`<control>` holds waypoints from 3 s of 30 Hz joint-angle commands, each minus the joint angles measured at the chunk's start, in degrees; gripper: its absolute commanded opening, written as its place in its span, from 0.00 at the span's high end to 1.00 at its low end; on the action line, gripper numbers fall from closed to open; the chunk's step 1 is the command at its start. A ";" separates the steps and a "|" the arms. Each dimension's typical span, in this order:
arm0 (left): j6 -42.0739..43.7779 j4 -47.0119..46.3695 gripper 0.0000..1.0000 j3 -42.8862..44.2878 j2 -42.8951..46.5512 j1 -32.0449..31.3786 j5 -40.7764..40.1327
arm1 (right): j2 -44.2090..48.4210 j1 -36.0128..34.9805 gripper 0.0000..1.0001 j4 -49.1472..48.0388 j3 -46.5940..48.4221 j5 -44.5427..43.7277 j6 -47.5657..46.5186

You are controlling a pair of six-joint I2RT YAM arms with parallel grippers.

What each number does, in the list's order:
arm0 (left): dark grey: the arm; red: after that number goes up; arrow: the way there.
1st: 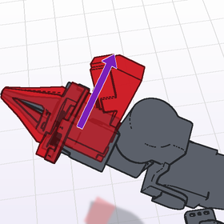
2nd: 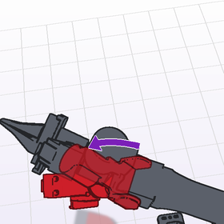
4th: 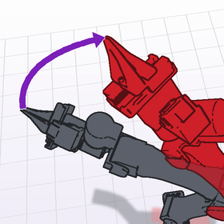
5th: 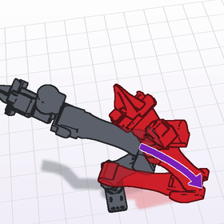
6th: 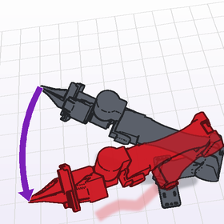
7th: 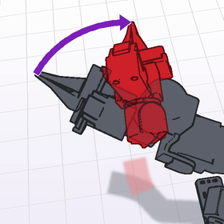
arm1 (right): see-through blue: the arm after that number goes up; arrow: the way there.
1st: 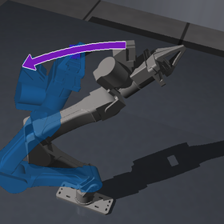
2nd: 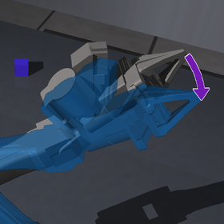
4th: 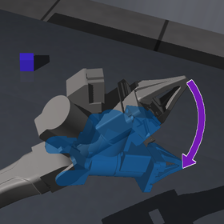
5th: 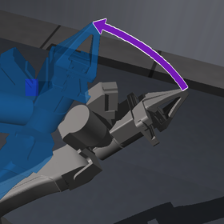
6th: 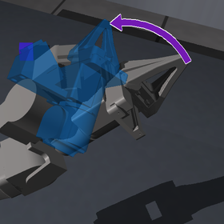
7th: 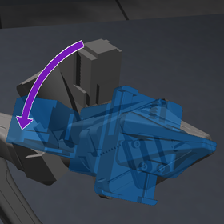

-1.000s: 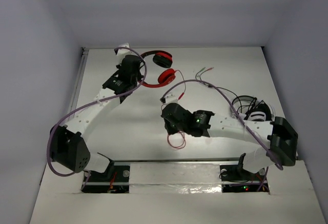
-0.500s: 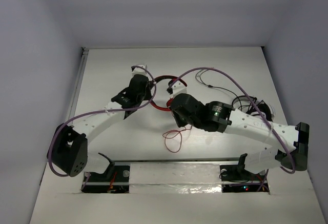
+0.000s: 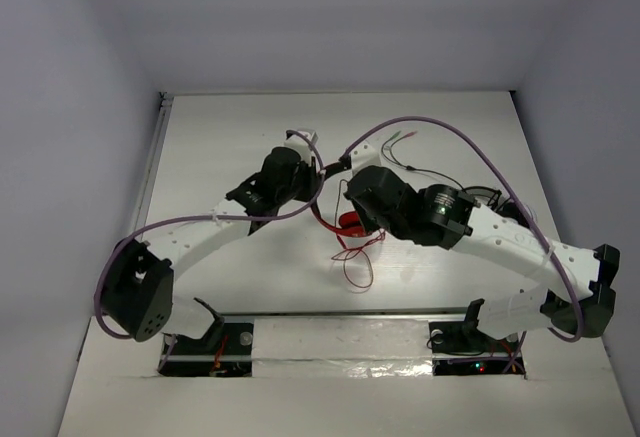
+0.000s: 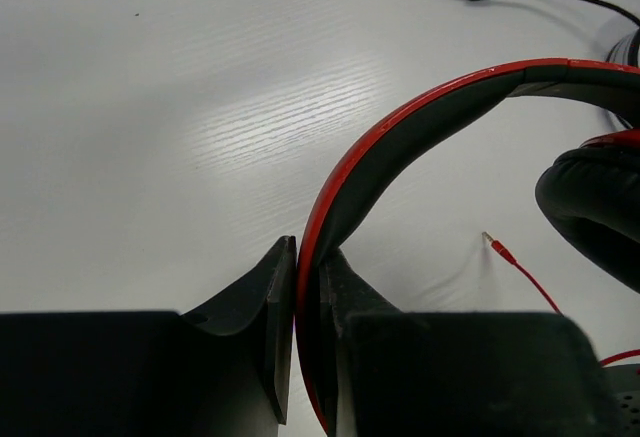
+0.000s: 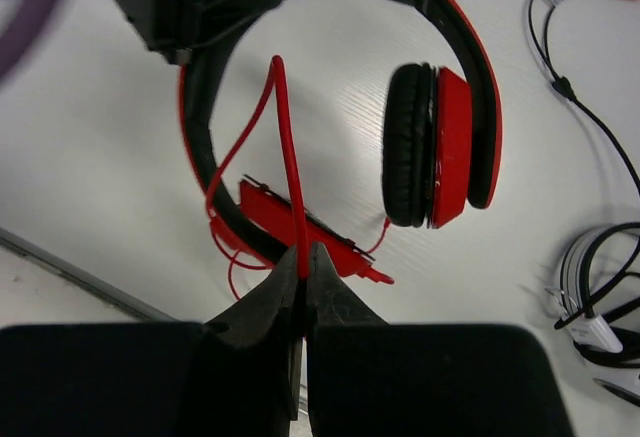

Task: Wrap the headphones

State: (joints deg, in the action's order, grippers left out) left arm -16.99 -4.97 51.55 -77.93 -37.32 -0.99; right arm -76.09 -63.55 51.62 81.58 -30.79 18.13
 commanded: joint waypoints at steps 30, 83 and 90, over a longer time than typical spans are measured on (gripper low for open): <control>3.99 12.96 1.00 13.49 2.96 -2.49 7.84 | 9.56 4.05 0.96 0.15 -3.36 -13.76 5.69; 0.73 24.13 1.00 40.99 7.80 3.13 18.92 | 15.90 12.13 0.39 -84.21 -47.47 16.89 7.97; 0.47 26.94 1.00 48.46 5.87 3.13 18.03 | 10.54 12.13 0.40 -92.40 -52.40 17.69 9.65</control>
State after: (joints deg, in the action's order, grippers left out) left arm -14.35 23.73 95.29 -71.96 -34.06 16.75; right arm -63.64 -51.44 -32.08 29.10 -14.17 27.29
